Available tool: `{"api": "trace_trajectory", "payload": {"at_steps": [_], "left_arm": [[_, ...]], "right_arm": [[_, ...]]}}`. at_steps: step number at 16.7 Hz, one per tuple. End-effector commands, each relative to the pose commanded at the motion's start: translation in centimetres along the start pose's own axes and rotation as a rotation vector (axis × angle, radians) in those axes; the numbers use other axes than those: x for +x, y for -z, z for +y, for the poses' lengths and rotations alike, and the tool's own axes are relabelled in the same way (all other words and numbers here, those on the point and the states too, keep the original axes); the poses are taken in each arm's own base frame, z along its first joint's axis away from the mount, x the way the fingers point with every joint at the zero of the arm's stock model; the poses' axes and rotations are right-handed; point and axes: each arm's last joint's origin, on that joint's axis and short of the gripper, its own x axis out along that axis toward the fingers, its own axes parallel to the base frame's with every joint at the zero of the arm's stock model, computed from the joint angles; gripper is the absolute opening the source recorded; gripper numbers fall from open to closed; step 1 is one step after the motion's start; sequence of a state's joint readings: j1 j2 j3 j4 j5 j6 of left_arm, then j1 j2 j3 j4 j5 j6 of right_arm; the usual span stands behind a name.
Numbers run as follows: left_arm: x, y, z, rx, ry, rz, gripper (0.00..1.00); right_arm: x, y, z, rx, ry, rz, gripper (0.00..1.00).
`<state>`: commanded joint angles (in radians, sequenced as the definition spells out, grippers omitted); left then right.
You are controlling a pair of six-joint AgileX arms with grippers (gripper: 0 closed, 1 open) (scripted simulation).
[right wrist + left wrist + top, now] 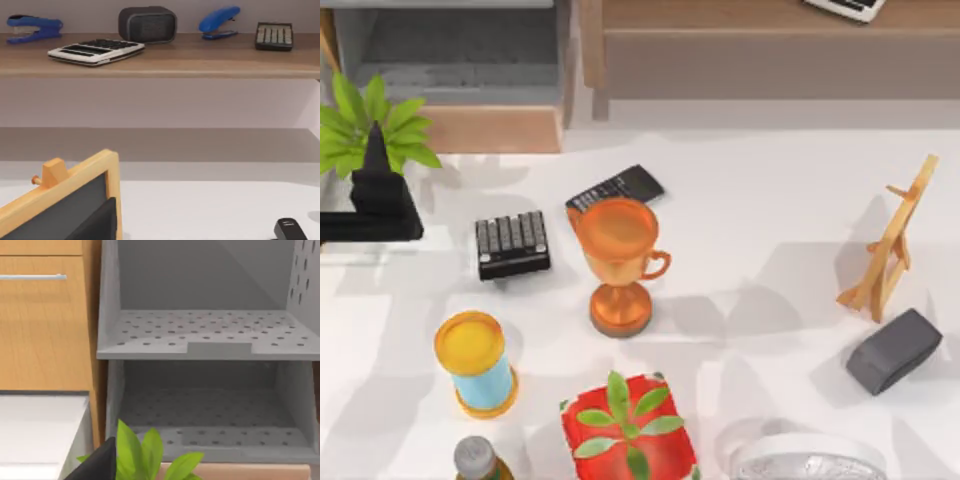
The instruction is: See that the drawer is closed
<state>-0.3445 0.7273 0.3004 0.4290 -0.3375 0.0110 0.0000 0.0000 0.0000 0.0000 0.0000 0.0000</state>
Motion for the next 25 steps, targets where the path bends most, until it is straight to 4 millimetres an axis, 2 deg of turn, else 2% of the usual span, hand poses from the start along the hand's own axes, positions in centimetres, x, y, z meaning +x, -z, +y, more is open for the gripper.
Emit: {"api": "trace_trajectory", "payload": {"at_steps": [5, 10, 13, 18, 21, 25], "left_arm": [[1.9, -0.7, -2.0, 0.0, -0.003, -0.001, 1.0], [1.8, -0.6, -1.9, 0.001, -0.004, 0.001, 1.0], [2.6, 0.2, -1.2, 0.066, -0.013, 0.018, 1.0], [5.2, 3.5, 1.9, 0.329, -0.009, 0.095, 1.0], [6.5, 6.1, 5.1, 0.523, 0.016, 0.147, 1.0], [7.2, 9.3, 10.0, 0.792, 0.06, 0.174, 1.0]], "right_arm": [[0.0, 0.0, 0.0, 0.0, 0.0, 0.0, 1.0], [0.0, 0.0, 0.0, 0.0, 0.0, 0.0, 1.0], [0.0, 0.0, 0.0, 0.0, 0.0, 0.0, 1.0], [0.0, 0.0, 0.0, 0.0, 0.0, 0.0, 1.0], [0.0, 0.0, 0.0, 0.0, 0.0, 0.0, 1.0], [0.0, 0.0, 0.0, 0.0, 0.0, 0.0, 1.0]]}}
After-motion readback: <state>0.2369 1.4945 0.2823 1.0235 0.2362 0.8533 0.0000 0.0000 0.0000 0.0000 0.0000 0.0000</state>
